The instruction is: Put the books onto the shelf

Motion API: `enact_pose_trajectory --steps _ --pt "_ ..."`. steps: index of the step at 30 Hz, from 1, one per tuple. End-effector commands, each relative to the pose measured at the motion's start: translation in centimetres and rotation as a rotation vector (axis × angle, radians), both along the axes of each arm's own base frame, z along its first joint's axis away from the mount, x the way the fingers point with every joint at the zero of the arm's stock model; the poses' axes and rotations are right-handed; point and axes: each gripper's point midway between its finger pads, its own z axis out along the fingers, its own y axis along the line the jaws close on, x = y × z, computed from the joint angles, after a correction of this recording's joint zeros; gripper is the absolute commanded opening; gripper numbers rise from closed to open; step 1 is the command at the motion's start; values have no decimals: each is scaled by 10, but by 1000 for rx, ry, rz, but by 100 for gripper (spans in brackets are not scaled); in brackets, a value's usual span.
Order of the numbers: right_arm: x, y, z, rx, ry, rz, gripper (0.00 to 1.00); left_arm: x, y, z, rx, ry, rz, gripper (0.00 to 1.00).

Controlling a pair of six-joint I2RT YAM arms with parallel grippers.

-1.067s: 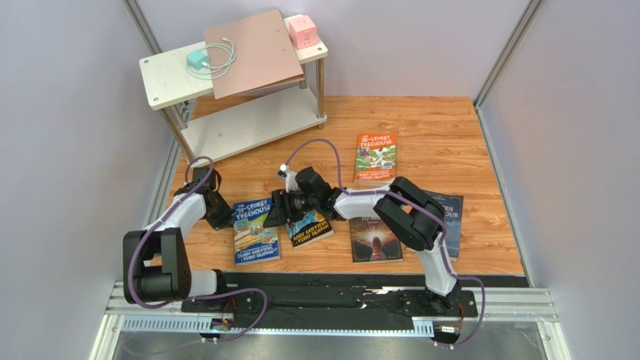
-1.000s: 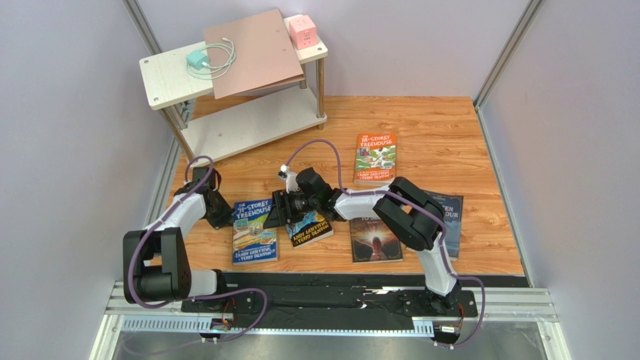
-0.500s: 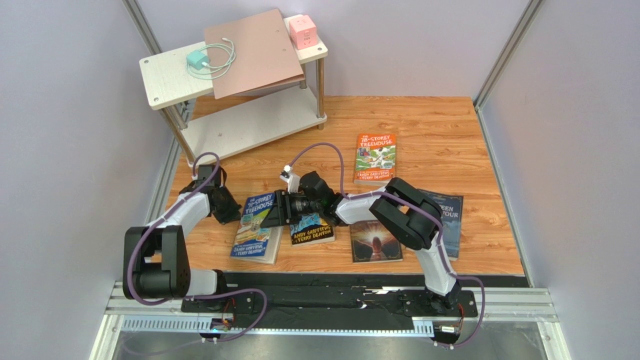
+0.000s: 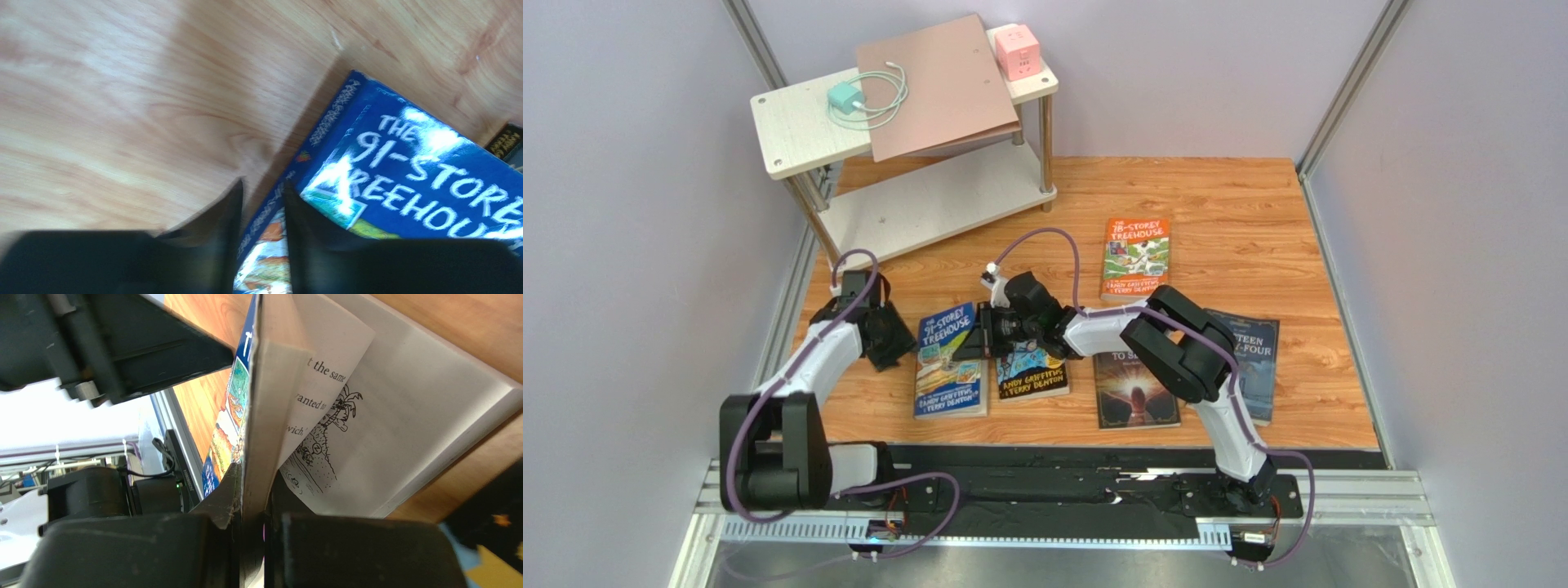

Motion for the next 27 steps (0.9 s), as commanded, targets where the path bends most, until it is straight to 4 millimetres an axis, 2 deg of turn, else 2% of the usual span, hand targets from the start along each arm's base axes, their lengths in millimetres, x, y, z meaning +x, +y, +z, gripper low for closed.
enact_pose_trajectory --steps 1,2,3,4,5,7,8,11,16,19,20,23,27 --pt "28 -3 38 89 -134 -22 0 -8 -7 41 -3 -107 -28 86" --pt "40 -11 44 103 -147 -32 0 -6 -4 62 14 -200 -32 96" --pt "39 -12 55 142 -154 2 0 -6 -4 74 22 -249 -40 100" --pt "43 -16 65 173 -168 18 0 -3 -6 85 15 -319 -54 100" --pt "54 -24 73 202 -175 14 0 -4 -15 109 -20 -437 -87 100" --pt "56 -33 99 285 -201 65 0 -7 -16 131 -27 -533 -86 100" --pt "65 -42 107 307 -214 61 0 -11 -18 148 -34 -608 -95 100" --pt "64 -55 143 383 -274 126 0 -16 -28 169 -69 -703 -143 100" --pt "36 -64 197 478 -334 277 0 -6 -53 180 -171 -772 -262 100" --pt "26 -70 219 509 -367 315 0 1 -75 183 -272 -810 -356 100" --pt "24 -71 224 519 -374 322 0 0 -84 182 -322 -813 -401 100" --pt "20 -75 238 537 -395 332 0 2 -95 186 -386 -856 -447 100" --pt "24 -74 249 546 -420 312 0 -2 -101 194 -420 -899 -471 99"
